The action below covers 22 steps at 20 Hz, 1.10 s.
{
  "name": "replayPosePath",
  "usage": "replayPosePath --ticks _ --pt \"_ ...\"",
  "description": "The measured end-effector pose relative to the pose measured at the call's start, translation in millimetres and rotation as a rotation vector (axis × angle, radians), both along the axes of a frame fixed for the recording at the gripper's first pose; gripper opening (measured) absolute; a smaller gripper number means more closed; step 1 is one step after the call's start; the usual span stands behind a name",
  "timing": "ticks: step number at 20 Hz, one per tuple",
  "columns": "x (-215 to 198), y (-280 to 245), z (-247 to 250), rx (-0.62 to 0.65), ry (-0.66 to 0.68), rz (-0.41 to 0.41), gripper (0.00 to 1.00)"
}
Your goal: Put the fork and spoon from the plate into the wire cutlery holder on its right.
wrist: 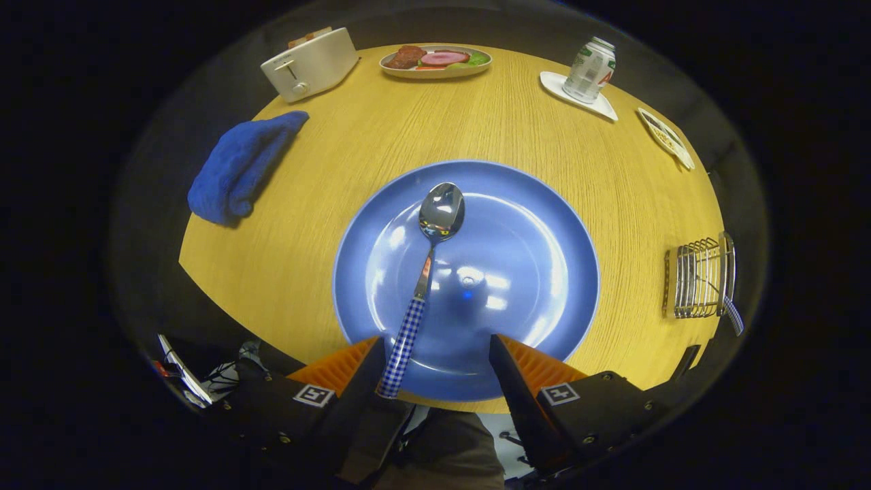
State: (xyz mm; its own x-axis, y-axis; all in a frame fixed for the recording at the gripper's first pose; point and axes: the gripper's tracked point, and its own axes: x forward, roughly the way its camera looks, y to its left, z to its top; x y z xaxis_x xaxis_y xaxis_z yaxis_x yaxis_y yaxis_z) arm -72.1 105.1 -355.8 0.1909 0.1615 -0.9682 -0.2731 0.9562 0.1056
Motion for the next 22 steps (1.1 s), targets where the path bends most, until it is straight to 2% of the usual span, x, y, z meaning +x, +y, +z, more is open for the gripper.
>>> replayPosePath --ticks 1,4,5,6,8,10,15,22 --pt "-1 0 -4 0.000 0.015 0.000 0.94" --pt "-11 -3 -12 -0.011 0.074 0.022 0.58" --pt "-7 -3 -10 -0.010 0.068 0.016 0.58" --pt "-11 -5 -19 -0.005 0.076 0.009 0.12" --pt "-13 -8 -9 -0.017 0.101 0.041 0.12" --pt "-12 -9 -12 -0.017 0.112 0.067 0.04" --pt "-7 -24 6 -0.077 0.090 0.189 0.03" --pt "1 -70 55 -0.143 0.016 0.192 0.03"
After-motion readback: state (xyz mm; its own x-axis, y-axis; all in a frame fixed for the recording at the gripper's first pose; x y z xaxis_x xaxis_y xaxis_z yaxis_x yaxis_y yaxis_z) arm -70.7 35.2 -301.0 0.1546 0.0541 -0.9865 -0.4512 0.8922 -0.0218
